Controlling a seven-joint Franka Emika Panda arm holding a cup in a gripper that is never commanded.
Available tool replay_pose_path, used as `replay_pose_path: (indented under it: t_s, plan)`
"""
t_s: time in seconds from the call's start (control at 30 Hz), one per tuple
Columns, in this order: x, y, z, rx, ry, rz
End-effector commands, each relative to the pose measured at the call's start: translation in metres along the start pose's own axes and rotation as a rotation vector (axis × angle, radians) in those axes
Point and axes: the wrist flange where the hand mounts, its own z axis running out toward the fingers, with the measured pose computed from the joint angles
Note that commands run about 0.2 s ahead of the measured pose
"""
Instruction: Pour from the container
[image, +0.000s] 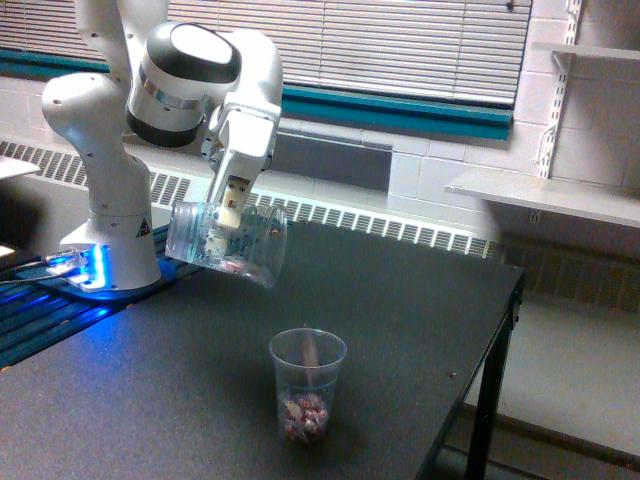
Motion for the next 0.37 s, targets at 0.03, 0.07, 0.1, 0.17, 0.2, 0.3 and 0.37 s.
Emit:
replay_pose_path:
  t_s: [0.03,0.07,0.1,0.17,0.2,0.3,0.37]
  plan:
    - [0.0083,0.0056,-0.0072,-0.017,0.012,-0.047]
    - [0.0088,0.0061,-0.0078,-0.018,0.012,-0.049]
    - [0.0093,0.0064,-0.0084,-0.018,0.012,-0.053]
    - [0.0101,0.0063,-0.0093,-0.018,0.014,-0.055]
    - [0.0100,0.0059,-0.0095,-0.017,0.014,-0.055]
    - [0.0100,0.0047,-0.0103,-0.013,0.015,-0.055]
    - [0.0107,0.0043,-0.0107,-0.010,0.020,-0.054]
